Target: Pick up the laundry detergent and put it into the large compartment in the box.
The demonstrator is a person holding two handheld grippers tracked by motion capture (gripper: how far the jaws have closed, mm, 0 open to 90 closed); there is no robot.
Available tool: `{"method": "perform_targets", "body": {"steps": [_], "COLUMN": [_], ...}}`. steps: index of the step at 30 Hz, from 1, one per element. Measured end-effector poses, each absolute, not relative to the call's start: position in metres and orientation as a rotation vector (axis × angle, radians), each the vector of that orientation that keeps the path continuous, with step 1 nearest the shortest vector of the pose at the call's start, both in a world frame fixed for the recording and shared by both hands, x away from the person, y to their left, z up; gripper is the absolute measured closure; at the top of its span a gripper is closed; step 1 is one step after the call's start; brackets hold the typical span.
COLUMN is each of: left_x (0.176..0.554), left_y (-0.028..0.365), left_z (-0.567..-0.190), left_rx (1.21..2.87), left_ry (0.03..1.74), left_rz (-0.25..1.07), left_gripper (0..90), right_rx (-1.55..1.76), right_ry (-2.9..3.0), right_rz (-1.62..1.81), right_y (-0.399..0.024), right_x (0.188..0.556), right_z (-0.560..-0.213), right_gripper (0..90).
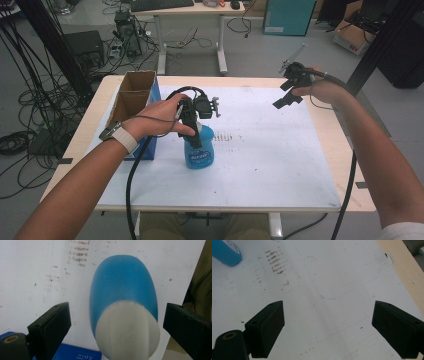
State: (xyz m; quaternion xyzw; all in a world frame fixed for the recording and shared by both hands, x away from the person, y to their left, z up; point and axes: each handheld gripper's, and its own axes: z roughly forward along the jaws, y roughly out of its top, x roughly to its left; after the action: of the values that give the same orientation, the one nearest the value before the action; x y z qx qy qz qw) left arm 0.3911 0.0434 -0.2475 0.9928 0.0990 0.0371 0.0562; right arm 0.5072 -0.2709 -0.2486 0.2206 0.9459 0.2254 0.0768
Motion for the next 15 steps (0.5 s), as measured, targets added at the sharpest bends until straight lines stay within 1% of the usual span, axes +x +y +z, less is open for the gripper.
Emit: {"method": "perform_targets", "body": {"steps": [15], "left_x": [0.3909], "left_y": [0.0438], "left_z": [-0.2479], "left_rx": [3.011], "left_ry": [0.301], "left_rz": [0.112], "left_gripper": [8.3], "right_rx": [0.664], "right_ry": [2.833], "right_rz": [0.675], "right_y": [-0.2714], "right_x": [0.5072], "right_z": [-0.2483], "right_gripper": [11.0]}}
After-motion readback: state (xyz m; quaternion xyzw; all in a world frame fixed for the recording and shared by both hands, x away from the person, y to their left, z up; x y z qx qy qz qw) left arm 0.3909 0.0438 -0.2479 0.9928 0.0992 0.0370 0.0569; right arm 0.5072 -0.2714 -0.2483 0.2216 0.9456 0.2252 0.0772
